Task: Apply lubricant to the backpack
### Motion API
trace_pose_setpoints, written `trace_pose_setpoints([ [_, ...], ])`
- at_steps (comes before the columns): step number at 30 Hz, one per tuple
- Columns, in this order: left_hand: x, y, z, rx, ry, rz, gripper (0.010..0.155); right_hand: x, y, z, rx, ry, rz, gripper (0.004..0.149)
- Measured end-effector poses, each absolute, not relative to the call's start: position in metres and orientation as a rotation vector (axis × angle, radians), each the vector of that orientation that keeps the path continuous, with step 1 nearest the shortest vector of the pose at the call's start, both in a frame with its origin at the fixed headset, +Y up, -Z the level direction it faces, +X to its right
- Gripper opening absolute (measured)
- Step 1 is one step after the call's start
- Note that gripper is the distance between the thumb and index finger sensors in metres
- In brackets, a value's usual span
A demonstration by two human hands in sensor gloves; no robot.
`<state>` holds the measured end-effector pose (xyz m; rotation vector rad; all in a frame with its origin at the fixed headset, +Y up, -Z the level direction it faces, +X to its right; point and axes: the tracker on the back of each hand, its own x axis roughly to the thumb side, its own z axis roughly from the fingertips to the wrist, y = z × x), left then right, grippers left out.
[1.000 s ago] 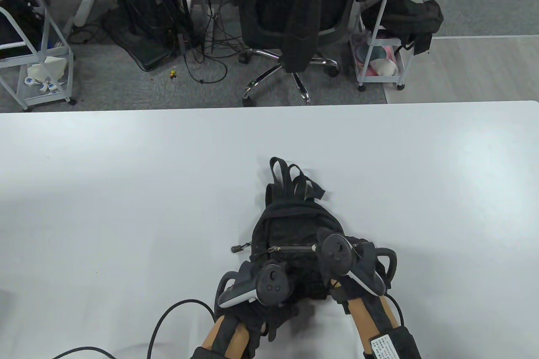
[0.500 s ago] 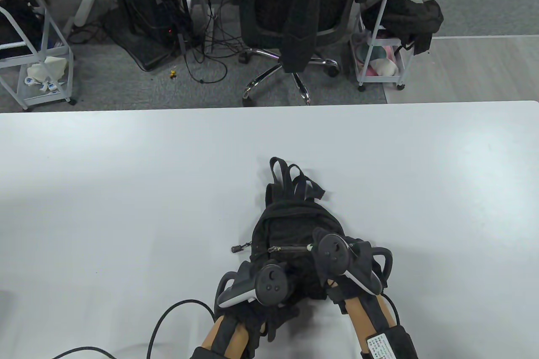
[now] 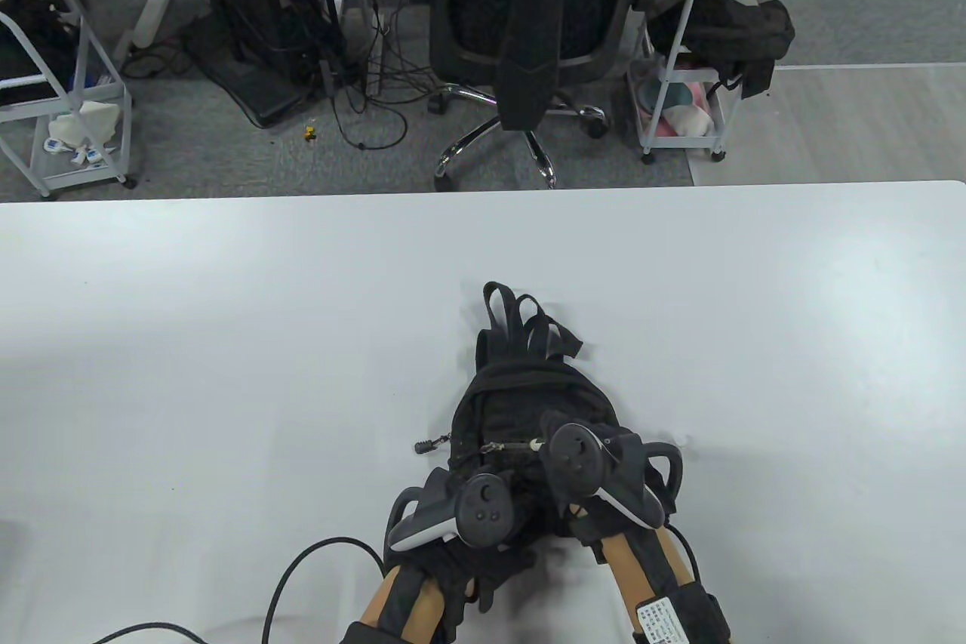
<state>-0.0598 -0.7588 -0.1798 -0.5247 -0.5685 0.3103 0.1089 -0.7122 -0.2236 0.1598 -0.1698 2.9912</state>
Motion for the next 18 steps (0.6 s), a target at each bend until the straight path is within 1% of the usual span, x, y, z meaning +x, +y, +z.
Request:
trace_pose_setpoints([
  [3, -0.06, -0.759, -0.18, -0.526, -0.566, 0.312, 0.073, 0.11, -0.712, -0.223, 0.162, -0.174, 2.994, 0.045],
  [7, -0.06, -0.759, -0.18, -0.525, -0.567, 0.311, 0.073, 0.099, -0.715, -0.222, 0.196, -0.175, 2.99, 0.045],
  [11, -0.061, -0.759, -0.18, -0.526, -0.57, 0.316, 0.072, 0.086, -0.719, -0.221, 0.28, -0.135, 2.951, 0.045],
  [14, -0.061, -0.759, -0.18, -0.529, -0.568, 0.323, 0.073, 0.085, -0.717, -0.22, 0.277, -0.164, 2.984, 0.045],
  [18, -0.062, -0.759, -0.18, -0.53, -0.565, 0.325, 0.072, 0.095, -0.715, -0.221, 0.22, -0.196, 3.018, 0.044],
])
